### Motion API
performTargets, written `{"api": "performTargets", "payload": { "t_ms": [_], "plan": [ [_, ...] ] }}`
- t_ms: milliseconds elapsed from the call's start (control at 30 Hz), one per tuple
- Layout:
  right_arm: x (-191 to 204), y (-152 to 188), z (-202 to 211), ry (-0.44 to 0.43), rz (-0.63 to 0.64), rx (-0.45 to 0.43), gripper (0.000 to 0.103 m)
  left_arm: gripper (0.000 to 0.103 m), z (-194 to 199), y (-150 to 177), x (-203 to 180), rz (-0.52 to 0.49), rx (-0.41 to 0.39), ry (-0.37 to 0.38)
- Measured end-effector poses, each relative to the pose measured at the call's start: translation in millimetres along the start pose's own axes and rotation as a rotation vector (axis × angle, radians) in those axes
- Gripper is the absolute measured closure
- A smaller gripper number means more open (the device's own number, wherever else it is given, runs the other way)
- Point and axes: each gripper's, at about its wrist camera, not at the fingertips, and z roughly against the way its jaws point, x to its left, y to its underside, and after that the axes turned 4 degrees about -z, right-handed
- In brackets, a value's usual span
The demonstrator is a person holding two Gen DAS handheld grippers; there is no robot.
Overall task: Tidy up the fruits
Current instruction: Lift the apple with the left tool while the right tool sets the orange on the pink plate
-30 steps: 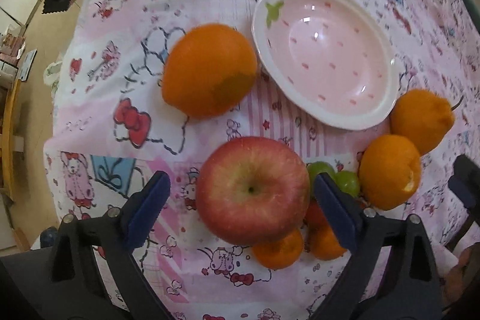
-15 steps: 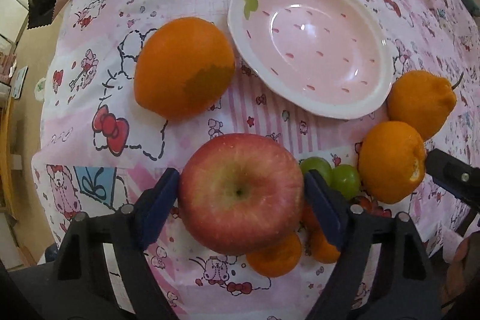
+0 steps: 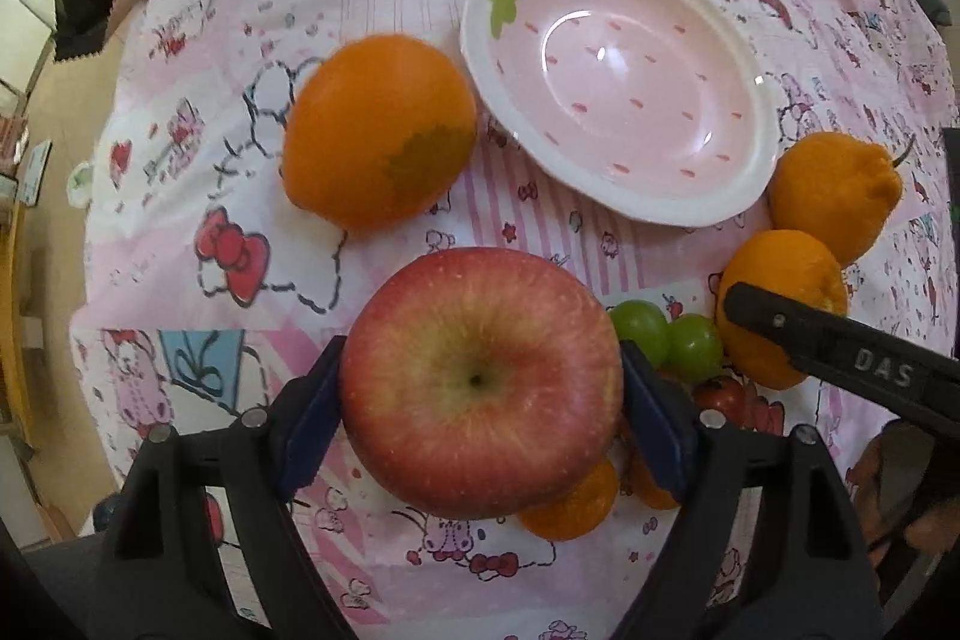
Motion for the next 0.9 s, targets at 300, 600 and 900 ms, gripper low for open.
{"api": "performTargets", "payload": {
  "t_ms": [300, 600, 900],
  "plan": [
    [-4.8, 11.4, 12.2, -0.038, 0.053, -0.019, 0.022, 0.021, 25.0, 6.5, -3.6, -0.051, -0.08, -0.008],
    [-19.4, 30.0, 59.8, -0.189, 0.028, -0.079, 0.022, 0.021, 64.7, 6.5, -3.4, -0.103, -0.139, 0.025],
    [18.8, -9.7, 86.5, -0.23, 0.102, -0.163, 0.022, 0.021, 96.4, -22.7, 21.5, -0.136, -0.199, -0.02]
  ]
}}
